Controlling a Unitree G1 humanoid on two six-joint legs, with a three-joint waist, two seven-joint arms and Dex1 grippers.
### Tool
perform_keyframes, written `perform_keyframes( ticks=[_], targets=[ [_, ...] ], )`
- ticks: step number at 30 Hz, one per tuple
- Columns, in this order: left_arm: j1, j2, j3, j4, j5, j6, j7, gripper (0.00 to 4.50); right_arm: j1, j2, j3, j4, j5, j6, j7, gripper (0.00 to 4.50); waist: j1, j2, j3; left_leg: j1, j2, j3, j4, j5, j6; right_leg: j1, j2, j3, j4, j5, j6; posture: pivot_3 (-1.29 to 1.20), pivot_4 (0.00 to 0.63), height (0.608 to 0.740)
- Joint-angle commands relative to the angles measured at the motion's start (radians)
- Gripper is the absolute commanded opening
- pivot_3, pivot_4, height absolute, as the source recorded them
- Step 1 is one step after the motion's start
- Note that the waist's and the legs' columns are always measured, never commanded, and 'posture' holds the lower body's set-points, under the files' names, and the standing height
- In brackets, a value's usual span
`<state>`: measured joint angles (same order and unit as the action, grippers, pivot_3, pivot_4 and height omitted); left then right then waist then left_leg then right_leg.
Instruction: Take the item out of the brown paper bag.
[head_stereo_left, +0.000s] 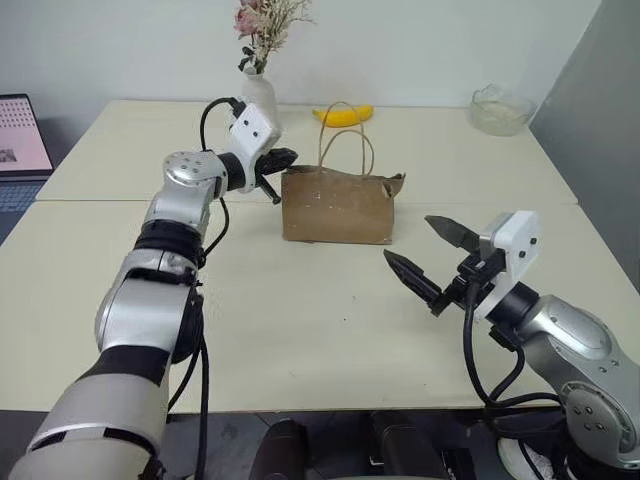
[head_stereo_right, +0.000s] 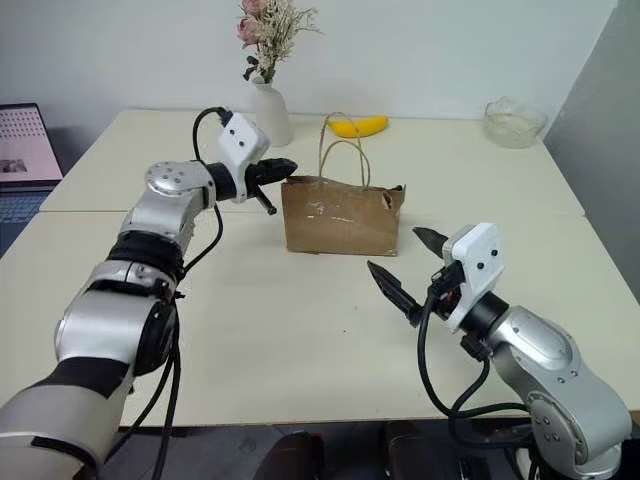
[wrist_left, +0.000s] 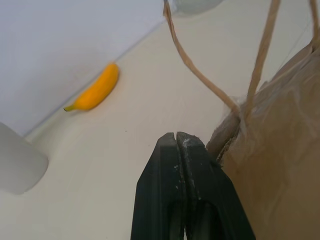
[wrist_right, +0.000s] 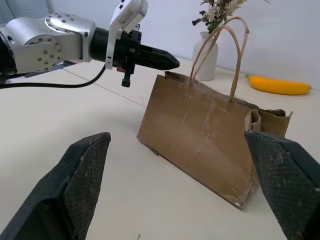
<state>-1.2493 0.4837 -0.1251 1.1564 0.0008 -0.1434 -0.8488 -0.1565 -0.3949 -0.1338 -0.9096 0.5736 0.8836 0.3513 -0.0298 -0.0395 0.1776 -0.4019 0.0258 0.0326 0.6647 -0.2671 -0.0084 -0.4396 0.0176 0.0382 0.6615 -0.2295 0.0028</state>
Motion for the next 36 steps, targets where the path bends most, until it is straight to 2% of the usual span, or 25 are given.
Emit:
perform_keyframes(
  ticks=[1, 3, 9, 14, 16, 18, 21, 24, 31, 36],
  targets=[
    [-0.047, 0.012, -0.008, 0.022, 0.025, -0.051, -0.142, 0.02, 0.055, -0.025, -0.031, -0.088, 0.064, -0.006, 0.003, 4.5, 0.0, 0.0, 0.0, 0.0, 0.0, 0.0, 0.0, 0.0, 0.0, 0.0, 0.0, 0.0, 0.0, 0.0, 0.0, 0.0, 0.15, 0.74],
    [-0.034, 0.027, -0.012, 0.004, 0.022, -0.043, -0.26, 0.02, 0.1, -0.049, -0.054, -0.105, 0.102, -0.007, 0.018, 4.5, 0.0, 0.0, 0.0, 0.0, 0.0, 0.0, 0.0, 0.0, 0.0, 0.0, 0.0, 0.0, 0.0, 0.0, 0.0, 0.0, 0.15, 0.74],
    [0.053, 0.069, -0.022, -0.084, 0.019, -0.003, -0.438, 0.02, 0.166, -0.128, -0.086, -0.106, 0.179, -0.038, 0.049, 4.5, -0.002, 0.0, 0.0, 0.002, 0.0, 0.001, 0.0, 0.0, 0.0, 0.001, 0.0, 0.001, 0.002, 0.0, 0.0, 0.0, 0.15, 0.74],
    [0.181, 0.105, -0.015, -0.362, -0.045, 0.151, -0.587, 0.02, 0.186, -0.195, -0.113, -0.08, 0.223, -0.072, 0.091, 4.5, -0.001, 0.0, 0.0, 0.002, 0.001, -0.001, 0.002, 0.0, 0.0, 0.002, 0.0, 0.0, 0.004, 0.0, 0.0, 0.0, 0.15, 0.74],
    [0.238, 0.117, 0.0, -0.476, -0.072, 0.202, -0.597, 0.02, 0.184, -0.221, -0.119, -0.057, 0.231, -0.088, 0.11, 4.5, -0.002, 0.0, 0.0, 0.002, 0.001, 0.0, 0.002, 0.0, 0.0, 0.002, 0.0, 0.0, 0.003, 0.0, 0.0, 0.0, 0.15, 0.74],
    [0.251, 0.111, 0.037, -0.53, -0.106, 0.248, -0.55, 0.02, 0.179, -0.234, -0.118, -0.041, 0.237, -0.1, 0.118, 4.5, 0.0, -0.001, 0.0, 0.002, 0.001, 0.0, 0.002, 0.0, 0.0, 0.002, 0.0, 0.0, 0.003, 0.0, 0.0, 0.0, 0.15, 0.74],
    [0.197, 0.086, 0.121, -0.495, -0.147, 0.287, -0.401, 0.02, 0.18, -0.244, -0.114, -0.032, 0.241, -0.115, 0.122, 4.5, 0.001, -0.001, -0.001, 0.002, 0.001, -0.001, 0.004, 0.0, 0.0, 0.002, 0.0, -0.001, 0.003, 0.0, 0.0, 0.0, 0.15, 0.74],
    [0.113, 0.077, 0.166, -0.367, -0.099, 0.188, -0.175, 0.02, 0.173, -0.253, -0.1, -0.022, 0.247, -0.12, 0.121, 4.5, 0.002, -0.001, 0.0, 0.001, 0.001, -0.003, 0.007, 0.0, 0.0, 0.003, 0.0, -0.002, 0.004, 0.001, 0.001, 0.0, 0.15, 0.74],
    [0.005, 0.041, 0.055, -0.076, 0.075, -0.062, -0.012, 0.02, 0.094, -0.243, -0.07, 0.01, 0.251, -0.116, 0.08, 4.5, 0.002, -0.001, -0.001, 0.002, 0.0, -0.001, 0.007, 0.0, 0.0, 0.004, 0.0, 0.0, 0.003, 0.002, 0.003, 0.0, 0.15, 0.74],
    [-0.038, -0.041, 0.02, 0.075, 0.132, -0.114, 0.041, 0.02, 0.055, -0.228, -0.049, 0.014, 0.257, -0.106, 0.04, 4.5, 0.004, -0.002, -0.001, 0.0, 0.0, -0.001, 0.007, 0.0, 0.0, 0.004, 0.0, -0.001, 0.002, 0.002, 0.003, 0.0, 0.15, 0.74]
  ],
)
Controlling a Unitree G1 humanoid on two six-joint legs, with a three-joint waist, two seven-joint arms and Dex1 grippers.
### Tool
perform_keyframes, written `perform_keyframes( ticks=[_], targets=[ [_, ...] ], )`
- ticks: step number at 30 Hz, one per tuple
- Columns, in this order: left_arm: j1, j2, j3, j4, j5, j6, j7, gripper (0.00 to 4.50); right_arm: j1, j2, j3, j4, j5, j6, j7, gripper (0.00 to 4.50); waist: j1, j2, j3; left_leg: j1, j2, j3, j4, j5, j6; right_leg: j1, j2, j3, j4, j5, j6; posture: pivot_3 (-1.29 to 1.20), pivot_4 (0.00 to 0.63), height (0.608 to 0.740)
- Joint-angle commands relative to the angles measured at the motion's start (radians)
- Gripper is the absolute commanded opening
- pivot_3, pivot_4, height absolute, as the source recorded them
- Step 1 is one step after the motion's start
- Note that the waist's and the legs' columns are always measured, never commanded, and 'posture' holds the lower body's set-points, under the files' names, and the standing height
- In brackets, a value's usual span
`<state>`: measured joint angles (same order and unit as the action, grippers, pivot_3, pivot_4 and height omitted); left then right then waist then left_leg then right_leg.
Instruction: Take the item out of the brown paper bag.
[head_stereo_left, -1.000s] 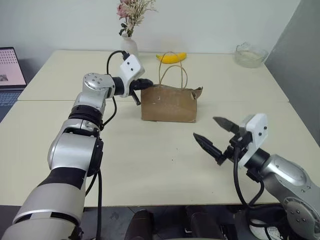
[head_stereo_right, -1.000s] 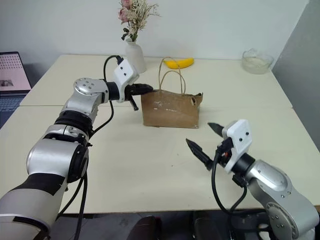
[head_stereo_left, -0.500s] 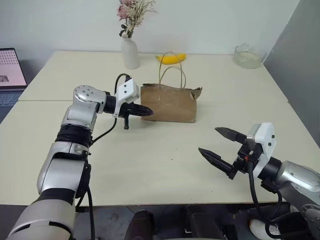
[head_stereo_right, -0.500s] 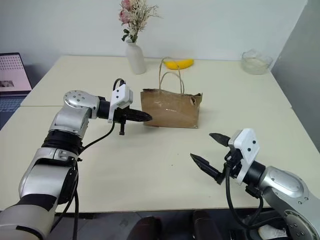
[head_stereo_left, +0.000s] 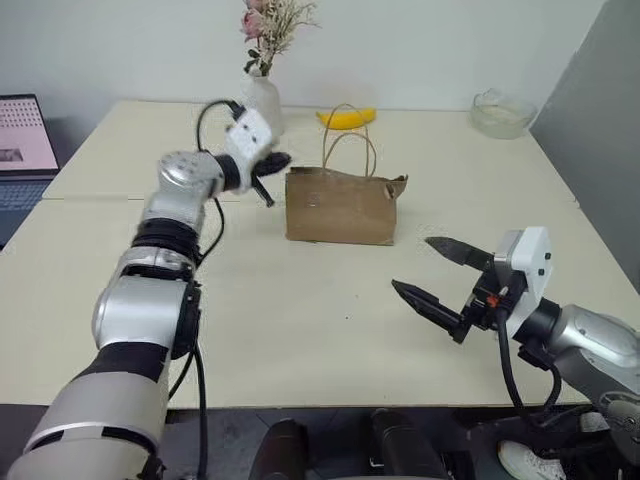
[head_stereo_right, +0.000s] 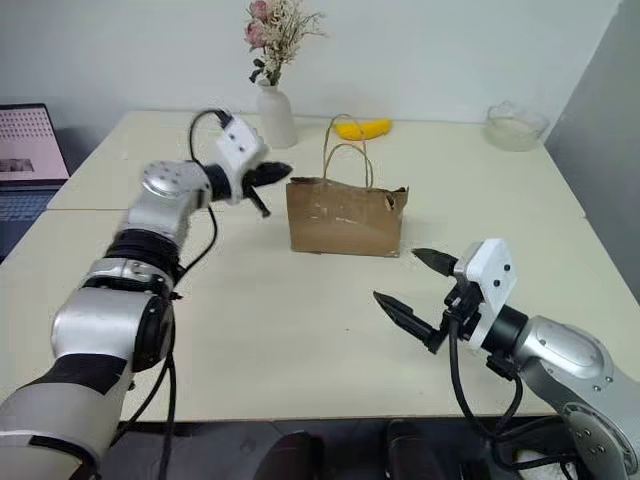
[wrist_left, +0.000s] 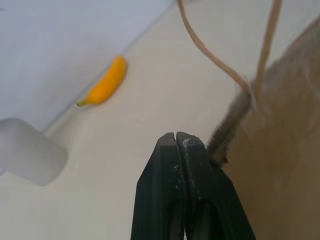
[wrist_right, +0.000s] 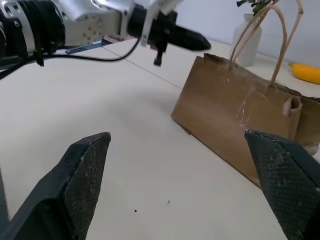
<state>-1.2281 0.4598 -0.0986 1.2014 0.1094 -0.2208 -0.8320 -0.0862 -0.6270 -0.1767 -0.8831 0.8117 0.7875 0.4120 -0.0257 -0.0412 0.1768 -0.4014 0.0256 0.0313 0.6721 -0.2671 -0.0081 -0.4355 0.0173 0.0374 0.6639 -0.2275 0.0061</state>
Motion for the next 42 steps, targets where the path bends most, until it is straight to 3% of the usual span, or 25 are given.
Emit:
perform_keyframes(
  ticks=[1, 5, 13, 22, 25, 28, 34, 42],
  targets=[
    [-0.063, -0.025, -0.012, 0.044, 0.033, -0.044, 0.023, 0.02, -0.018, 0.005, -0.004, -0.014, 0.021, -0.008, -0.026, 4.5, 0.001, 0.0, 0.0, 0.0, 0.0, 0.0, 0.0, 0.0, 0.0, 0.0, 0.0, 0.0, 0.0, 0.0, 0.0, 0.0, 0.15, 0.74],
    [-0.074, -0.038, -0.02, 0.067, 0.045, -0.08, -0.041, 0.02, -0.009, 0.003, -0.003, -0.039, 0.04, 0.005, -0.052, 4.5, -0.001, 0.0, 0.0, 0.0, 0.0, 0.001, 0.0, 0.0, 0.0, 0.0, 0.0, 0.001, 0.0, 0.0, 0.0, 0.0, 0.15, 0.74],
    [-0.023, 0.045, -0.025, -0.005, 0.011, -0.091, -0.434, 0.02, 0.04, -0.046, -0.018, -0.073, 0.097, 0.013, -0.05, 4.5, -0.002, 0.0, 0.0, 0.001, 0.0, 0.001, 0.0, 0.0, 0.0, 0.0, 0.0, 0.001, 0.001, 0.0, 0.0, 0.0, 0.15, 0.74],
    [0.147, 0.102, -0.003, -0.358, -0.103, 0.067, -0.671, 0.02, 0.055, -0.1, -0.027, -0.03, 0.096, -0.014, 0.014, 4.5, -0.002, 0.0, 0.0, 0.0, 0.002, 0.0, 0.003, 0.0, 0.0, 0.0, 0.0, 0.0, 0.001, 0.0, 0.0, 0.0, 0.15, 0.74],
    [0.161, 0.102, 0.053, -0.451, -0.169, 0.173, -0.615, 0.02, 0.049, -0.103, -0.021, -0.017, 0.089, -0.027, 0.025, 4.5, -0.002, 0.0, 0.0, 0.0, 0.002, 0.0, 0.004, 0.0, 0.0, 0.0, 0.0, 0.0, 0.002, 0.0, 0.0, 0.0, 0.15, 0.74],
    [0.08, 0.091, 0.147, -0.388, -0.217, 0.234, -0.421, 0.02, 0.048, -0.099, -0.013, -0.011, 0.084, -0.034, 0.028, 4.5, -0.002, 0.0, 0.0, -0.001, 0.002, -0.001, 0.005, 0.0, 0.0, 0.001, 0.0, 0.0, 0.002, 0.0, 0.0, 0.0, 0.15, 0.74],
    [-0.027, 0.075, 0.119, -0.161, -0.089, 0.067, -0.084, 0.02, 0.016, -0.084, 0.016, 0.012, 0.056, -0.049, 0.019, 4.5, 0.0, 0.0, -0.001, 0.0, 0.001, 0.0, 0.005, -0.001, 0.001, 0.002, 0.0, 0.001, 0.001, 0.001, 0.001, 0.0, 0.15, 0.74],
    [-0.103, -0.023, 0.076, 0.064, -0.003, -0.026, 0.06, 0.02, -0.064, -0.04, 0.062, 0.038, 0.019, -0.045, -0.022, 4.5, 0.0, -0.001, -0.001, 0.0, 0.001, 0.0, 0.005, -0.001, 0.001, 0.002, 0.0, 0.001, 0.0, 0.001, 0.002, 0.0, 0.15, 0.74]
  ],
)
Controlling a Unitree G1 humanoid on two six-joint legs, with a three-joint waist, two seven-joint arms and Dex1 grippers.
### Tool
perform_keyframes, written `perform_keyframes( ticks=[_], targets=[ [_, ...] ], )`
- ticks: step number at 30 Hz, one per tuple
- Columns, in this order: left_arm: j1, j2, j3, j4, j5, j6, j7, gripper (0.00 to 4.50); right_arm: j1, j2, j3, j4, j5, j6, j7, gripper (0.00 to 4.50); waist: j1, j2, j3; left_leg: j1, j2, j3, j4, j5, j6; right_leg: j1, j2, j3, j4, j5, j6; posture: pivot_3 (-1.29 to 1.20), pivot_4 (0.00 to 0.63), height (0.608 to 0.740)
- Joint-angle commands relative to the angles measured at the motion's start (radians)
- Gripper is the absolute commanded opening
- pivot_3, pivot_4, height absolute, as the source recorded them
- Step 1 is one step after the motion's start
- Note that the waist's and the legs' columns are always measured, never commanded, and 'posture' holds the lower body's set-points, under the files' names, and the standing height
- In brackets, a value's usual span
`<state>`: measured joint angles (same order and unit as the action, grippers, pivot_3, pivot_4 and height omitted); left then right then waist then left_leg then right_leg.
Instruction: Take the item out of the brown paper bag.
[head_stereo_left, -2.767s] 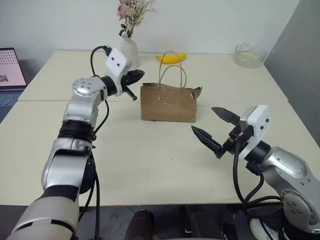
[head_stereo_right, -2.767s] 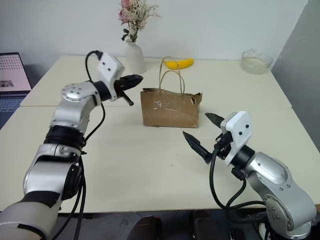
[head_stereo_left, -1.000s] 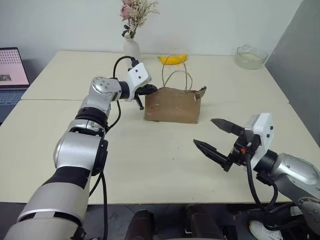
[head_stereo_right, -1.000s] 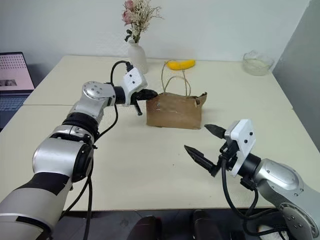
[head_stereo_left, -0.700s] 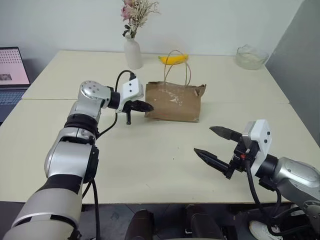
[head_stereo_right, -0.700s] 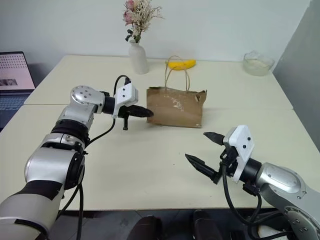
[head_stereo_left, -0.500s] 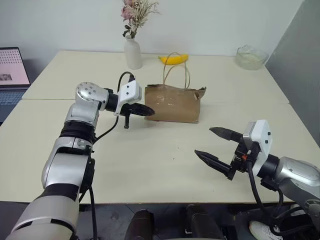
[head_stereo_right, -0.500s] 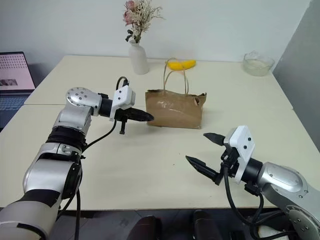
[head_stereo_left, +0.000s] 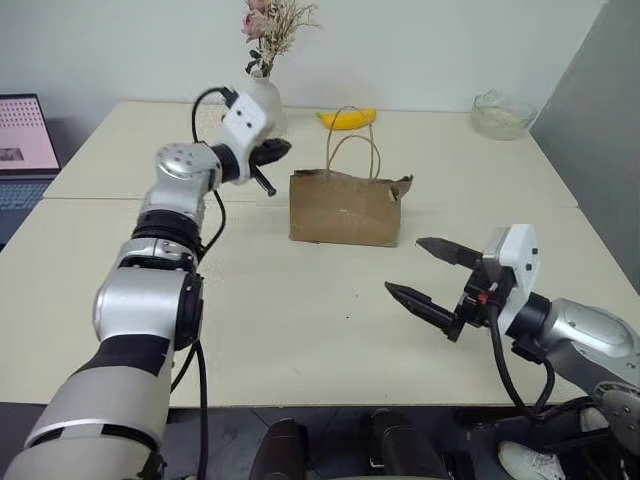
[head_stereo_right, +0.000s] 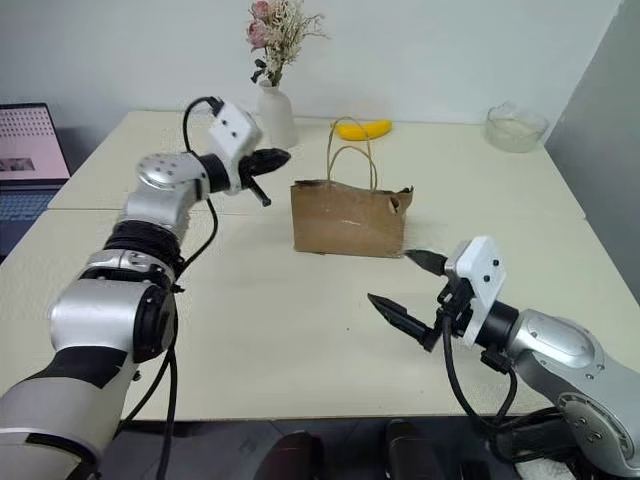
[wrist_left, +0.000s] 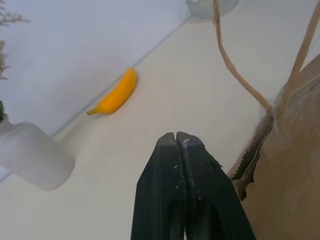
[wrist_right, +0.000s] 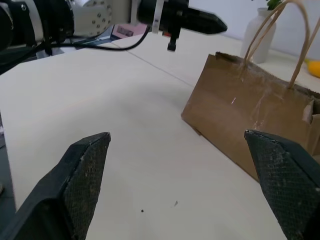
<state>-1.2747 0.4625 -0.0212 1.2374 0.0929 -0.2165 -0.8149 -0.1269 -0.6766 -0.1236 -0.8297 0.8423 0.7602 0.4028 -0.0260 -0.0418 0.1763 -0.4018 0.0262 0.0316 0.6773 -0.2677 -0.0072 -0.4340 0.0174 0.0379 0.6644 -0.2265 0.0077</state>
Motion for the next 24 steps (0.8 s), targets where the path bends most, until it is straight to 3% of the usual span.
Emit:
perform_keyframes(
  ticks=[1, 7, 24],
  targets=[
    [-0.06, -0.038, -0.002, 0.04, 0.017, -0.033, 0.047, 0.02, -0.027, 0.012, 0.013, -0.015, -0.012, -0.015, -0.015, 4.5, 0.0, 0.0, 0.0, 0.0, 0.0, 0.0, 0.0, 0.0, 0.0, 0.0, 0.0, 0.0, 0.0, 0.0, 0.0, 0.0, 0.15, 0.74],
    [-0.053, -0.059, -0.024, 0.065, 0.042, -0.054, -0.047, 0.02, -0.016, 0.003, 0.016, -0.033, -0.003, -0.004, -0.015, 4.5, -0.002, 0.0, 0.0, 0.0, 0.0, 0.0, 0.0, 0.0, 0.0, 0.0, 0.0, 0.0, 0.0, 0.0, 0.0, 0.0, 0.15, 0.74],
    [0.047, 0.014, -0.065, -0.068, 0.003, -0.019, -0.604, 0.02, 0.024, -0.122, -0.053, 0.014, -0.033, -0.028, 0.103, 4.5, 0.0, 0.0, 0.0, 0.0, 0.0, 0.0, 0.0, 0.0, 0.0, 0.0, 0.0, 0.0, 0.0, 0.0, 0.0, 0.0, 0.15, 0.74]
  ],
)
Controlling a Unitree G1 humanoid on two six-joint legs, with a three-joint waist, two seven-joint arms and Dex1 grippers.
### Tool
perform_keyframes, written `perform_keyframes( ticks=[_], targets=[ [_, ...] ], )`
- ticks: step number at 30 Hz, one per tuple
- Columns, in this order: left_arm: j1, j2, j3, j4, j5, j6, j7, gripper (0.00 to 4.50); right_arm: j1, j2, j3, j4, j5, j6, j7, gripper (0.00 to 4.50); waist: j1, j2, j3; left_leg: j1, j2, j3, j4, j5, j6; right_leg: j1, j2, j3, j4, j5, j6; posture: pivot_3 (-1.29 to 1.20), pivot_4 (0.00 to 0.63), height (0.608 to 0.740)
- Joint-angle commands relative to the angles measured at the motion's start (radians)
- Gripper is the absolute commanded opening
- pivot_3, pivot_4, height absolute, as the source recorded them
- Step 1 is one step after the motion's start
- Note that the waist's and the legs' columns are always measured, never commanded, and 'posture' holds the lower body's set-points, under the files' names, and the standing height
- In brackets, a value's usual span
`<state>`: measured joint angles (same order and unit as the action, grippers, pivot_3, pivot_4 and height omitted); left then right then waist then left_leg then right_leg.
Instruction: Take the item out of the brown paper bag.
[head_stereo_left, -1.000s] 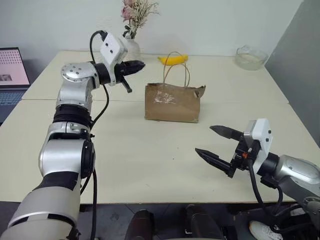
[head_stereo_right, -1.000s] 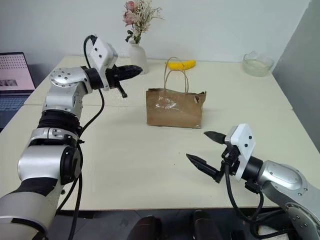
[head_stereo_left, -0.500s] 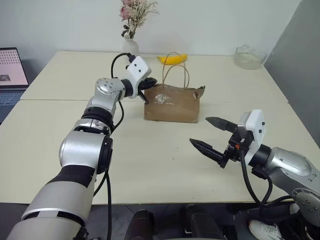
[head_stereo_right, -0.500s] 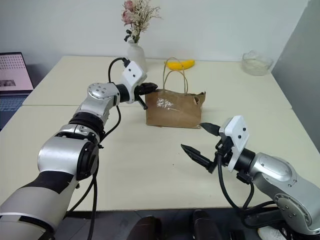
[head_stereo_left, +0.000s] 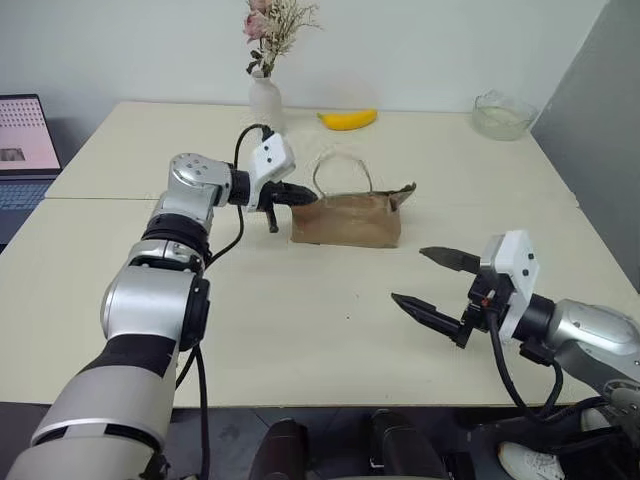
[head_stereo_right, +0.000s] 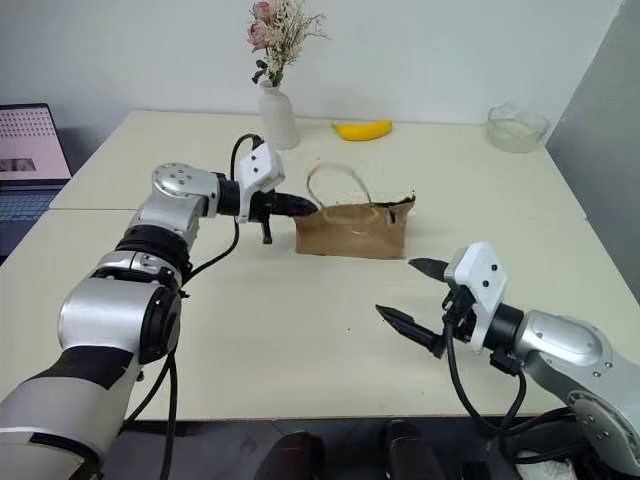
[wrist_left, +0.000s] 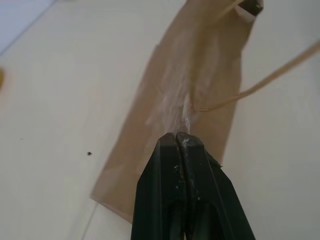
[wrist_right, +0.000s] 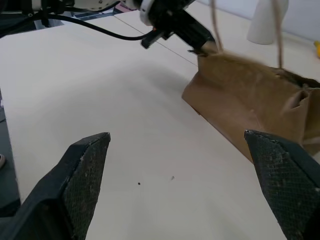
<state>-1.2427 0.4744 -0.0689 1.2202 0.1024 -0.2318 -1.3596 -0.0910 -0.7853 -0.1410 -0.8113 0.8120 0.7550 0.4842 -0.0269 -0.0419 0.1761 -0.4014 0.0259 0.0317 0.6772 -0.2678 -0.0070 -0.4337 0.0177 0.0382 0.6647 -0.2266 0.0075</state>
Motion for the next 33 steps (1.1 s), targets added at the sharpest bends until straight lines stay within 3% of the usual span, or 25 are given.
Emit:
perform_keyframes(
  ticks=[1, 11, 16, 21, 24, 27, 33],
  targets=[
    [0.023, 0.004, -0.021, -0.063, -0.008, -0.002, -0.072, 0.02, -0.014, -0.016, -0.038, -0.002, -0.005, -0.024, 0.027, 4.5, 0.001, 0.0, 0.0, 0.0, 0.0, 0.0, 0.0, 0.0, 0.0, 0.0, 0.0, 0.0, 0.0, 0.0, 0.0, 0.0, 0.15, 0.74],
    [0.135, 0.023, -0.051, -0.25, -0.051, 0.044, -0.215, 0.02, -0.011, -0.041, -0.054, 0.011, -0.006, -0.022, 0.064, 4.5, 0.001, 0.0, 0.0, 0.0, 0.0, 0.0, 0.0, 0.0, 0.0, 0.0, 0.0, 0.0, 0.0, 0.0, 0.0, 0.0, 0.15, 0.74],
    [0.283, 0.083, -0.101, -0.551, -0.163, 0.198, -0.255, 0.02, -0.004, -0.058, -0.068, 0.022, -0.01, -0.024, 0.091, 4.5, -0.001, 0.0, 0.0, 0.0, 0.001, 0.0, 0.0, 0.0, 0.0, 0.0, 0.0, 0.001, 0.0, 0.0, 0.0, 0.0, 0.15, 0.74],
    [0.461, 0.227, -0.099, -0.918, -0.264, 0.329, -0.254, 0.02, -0.018, -0.059, -0.059, 0.033, -0.014, -0.026, 0.109, 4.5, -0.006, 0.0, 0.0, 0.001, 0.003, 0.0, 0.0, 0.0, 0.0, -0.001, -0.001, 0.001, 0.001, 0.0, 0.0, 0.0, 0.15, 0.74],
    [0.571, 0.298, -0.029, -1.065, -0.244, 0.257, -0.156, 0.61, -0.018, -0.061, -0.034, 0.035, -0.012, -0.021, 0.134, 4.5, -0.005, 0.001, -0.001, 0.002, 0.003, 0.0, 0.0, 0.0, 0.0, -0.001, -0.001, 0.002, 0.002, 0.0, -0.001, 0.0, 0.15, 0.74],
    [0.71, 0.331, 0.023, -1.281, -0.314, 0.343, -0.101, 1.56, -0.006, -0.064, -0.02, 0.027, -0.001, -0.011, 0.156, 4.5, -0.003, 0.001, -0.001, 0.002, 0.003, 0.001, 0.0, 0.0, 0.0, 0.0, -0.002, 0.002, 0.001, 0.0, -0.001, 0.0, 0.15, 0.74],
    [0.987, 0.311, -0.004, -1.547, -0.32, 0.294, 0.002, 3.45, 0.021, -0.089, 0.022, 0.009, 0.004, 0.008, 0.2, 4.5, 0.003, 0.001, -0.001, 0.003, 0.003, 0.001, 0.0, 0.0, 0.0, 0.002, -0.003, 0.001, 0.0, 0.0, -0.001, 0.0, 0.15, 0.74]
  ],
)
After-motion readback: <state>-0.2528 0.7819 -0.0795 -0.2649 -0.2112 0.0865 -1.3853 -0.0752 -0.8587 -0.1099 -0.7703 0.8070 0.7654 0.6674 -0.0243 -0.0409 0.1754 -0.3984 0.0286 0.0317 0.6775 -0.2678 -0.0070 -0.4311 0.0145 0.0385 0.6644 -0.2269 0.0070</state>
